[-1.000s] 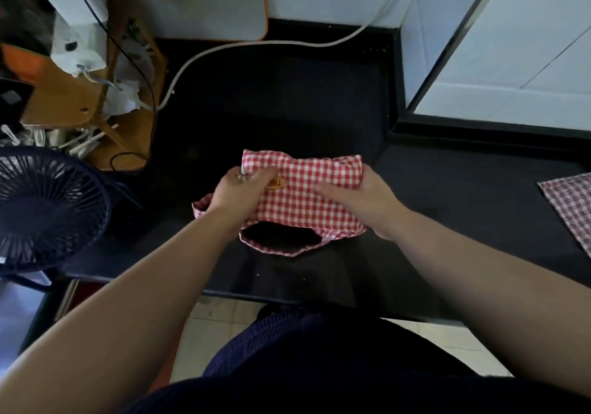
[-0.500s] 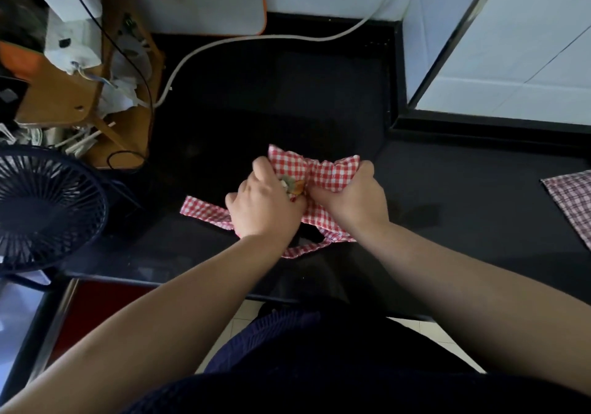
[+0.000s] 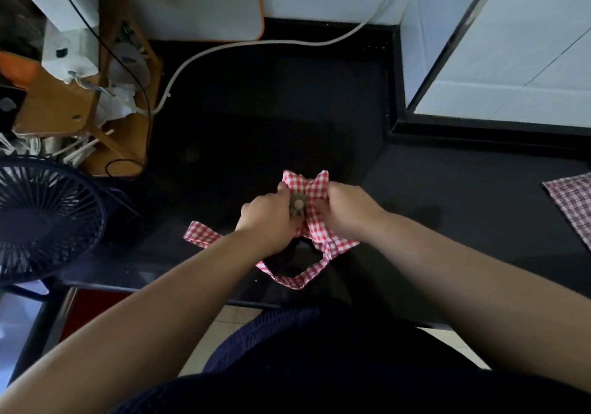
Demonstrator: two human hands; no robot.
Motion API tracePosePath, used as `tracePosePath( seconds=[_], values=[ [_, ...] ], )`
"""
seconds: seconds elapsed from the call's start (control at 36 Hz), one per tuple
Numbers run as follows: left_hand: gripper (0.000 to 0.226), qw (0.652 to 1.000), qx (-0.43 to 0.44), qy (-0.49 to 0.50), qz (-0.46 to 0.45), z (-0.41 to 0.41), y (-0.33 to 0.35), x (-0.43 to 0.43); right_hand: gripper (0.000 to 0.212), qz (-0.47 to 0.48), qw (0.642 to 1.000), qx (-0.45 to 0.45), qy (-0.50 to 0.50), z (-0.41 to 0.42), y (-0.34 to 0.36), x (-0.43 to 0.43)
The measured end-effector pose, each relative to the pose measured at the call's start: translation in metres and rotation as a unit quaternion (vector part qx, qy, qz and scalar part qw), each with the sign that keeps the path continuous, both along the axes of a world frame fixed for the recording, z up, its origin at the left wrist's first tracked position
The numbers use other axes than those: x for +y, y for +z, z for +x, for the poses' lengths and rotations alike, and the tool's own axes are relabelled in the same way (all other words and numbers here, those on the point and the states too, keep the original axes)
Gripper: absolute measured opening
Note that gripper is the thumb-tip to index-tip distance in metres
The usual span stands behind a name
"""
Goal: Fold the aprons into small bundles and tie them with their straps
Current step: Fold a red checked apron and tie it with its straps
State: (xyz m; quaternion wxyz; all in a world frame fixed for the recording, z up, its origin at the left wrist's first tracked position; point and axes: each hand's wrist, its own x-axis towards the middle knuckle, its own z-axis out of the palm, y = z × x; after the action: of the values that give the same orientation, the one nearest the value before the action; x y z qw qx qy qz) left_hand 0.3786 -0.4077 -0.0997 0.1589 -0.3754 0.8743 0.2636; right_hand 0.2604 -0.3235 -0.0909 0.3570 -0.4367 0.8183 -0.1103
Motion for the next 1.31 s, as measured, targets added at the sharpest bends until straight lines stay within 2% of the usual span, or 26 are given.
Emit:
tracePosePath(
  seconds=[0.08, 0.14, 0.17, 0.22, 0.28, 0.33, 0.44, 0.53, 0.67, 0.69, 0.78, 0.81, 0.86, 0.92, 1.0, 1.14, 1.25, 1.31],
  values=[
    [0.061, 0.997, -0.045, -0.016, -0.063, -0.004, -0.001, 0.005, 0.027, 0.024, 0.999, 0.037, 0.006, 0.004, -0.013, -0.010],
    [0.061, 0.998, -0.038, -0.022, -0.052, -0.003, 0.001, 0.007, 0.024, 0.036, 0.998, 0.045, 0.009, 0.003, -0.017, -0.010],
    [0.061, 1.000, -0.020, -0.017, -0.015, -0.002, 0.004, 0.005, 0.023, 0.029, 0.999, 0.044, 0.010, 0.001, -0.017, -0.009],
    [0.052, 0.991, 0.027, 0.047, 0.120, -0.001, 0.010, 0.002, 0.023, 0.004, 1.000, 0.028, -0.010, -0.003, -0.012, -0.004],
    [0.024, 0.961, 0.081, 0.136, 0.225, 0.003, 0.010, -0.004, 0.024, -0.031, 0.998, 0.030, -0.042, -0.009, -0.007, 0.000],
    [0.023, 0.935, 0.133, 0.184, 0.272, 0.009, 0.007, -0.012, 0.024, -0.043, 0.997, 0.044, -0.039, -0.016, 0.002, 0.002],
    [0.036, 0.916, 0.174, 0.203, 0.300, 0.020, 0.001, -0.021, 0.028, -0.003, 1.000, 0.018, 0.008, -0.022, 0.009, 0.000],
    [0.043, 0.904, 0.179, 0.222, 0.319, 0.020, 0.002, -0.024, 0.031, 0.003, 1.000, -0.025, -0.002, -0.024, 0.009, 0.000],
    [0.023, 0.870, 0.201, 0.297, 0.339, 0.021, -0.001, -0.024, 0.028, 0.021, 0.986, -0.146, -0.083, -0.035, 0.015, 0.007],
    [0.023, 0.863, 0.203, 0.308, 0.346, 0.022, -0.003, -0.024, 0.025, 0.028, 0.974, -0.191, -0.119, -0.037, 0.016, 0.008],
    [0.024, 0.857, 0.210, 0.302, 0.361, 0.025, -0.002, -0.023, 0.022, 0.039, 0.898, -0.367, -0.241, -0.047, 0.017, 0.011],
    [0.024, 0.856, 0.218, 0.299, 0.361, 0.026, -0.002, -0.023, 0.025, 0.045, 0.889, -0.387, -0.241, -0.050, 0.016, 0.013],
    [0.020, 0.862, 0.236, 0.295, 0.337, 0.027, -0.001, -0.022, 0.026, 0.052, 0.896, -0.393, -0.202, -0.053, 0.015, 0.015],
    [0.012, 0.881, 0.249, 0.290, 0.280, 0.026, -0.001, -0.019, 0.022, 0.041, 0.900, -0.398, -0.173, -0.051, 0.013, 0.017],
    [0.003, 0.905, 0.263, 0.273, 0.194, 0.022, -0.003, -0.013, 0.016, 0.013, 0.900, -0.391, -0.192, -0.048, 0.005, 0.018],
    [0.009, 0.926, 0.292, 0.208, 0.116, 0.014, -0.007, -0.005, 0.017, -0.061, 0.952, -0.254, -0.161, -0.043, 0.000, 0.015],
    [0.004, 0.944, 0.305, 0.116, 0.049, 0.008, -0.009, -0.002, 0.015, -0.133, 0.960, -0.209, -0.132, -0.038, 0.001, 0.011],
    [0.004, 0.951, 0.298, 0.078, 0.024, 0.005, -0.010, 0.002, 0.019, -0.161, 0.972, -0.148, -0.085, -0.035, 0.003, 0.007]
  ],
)
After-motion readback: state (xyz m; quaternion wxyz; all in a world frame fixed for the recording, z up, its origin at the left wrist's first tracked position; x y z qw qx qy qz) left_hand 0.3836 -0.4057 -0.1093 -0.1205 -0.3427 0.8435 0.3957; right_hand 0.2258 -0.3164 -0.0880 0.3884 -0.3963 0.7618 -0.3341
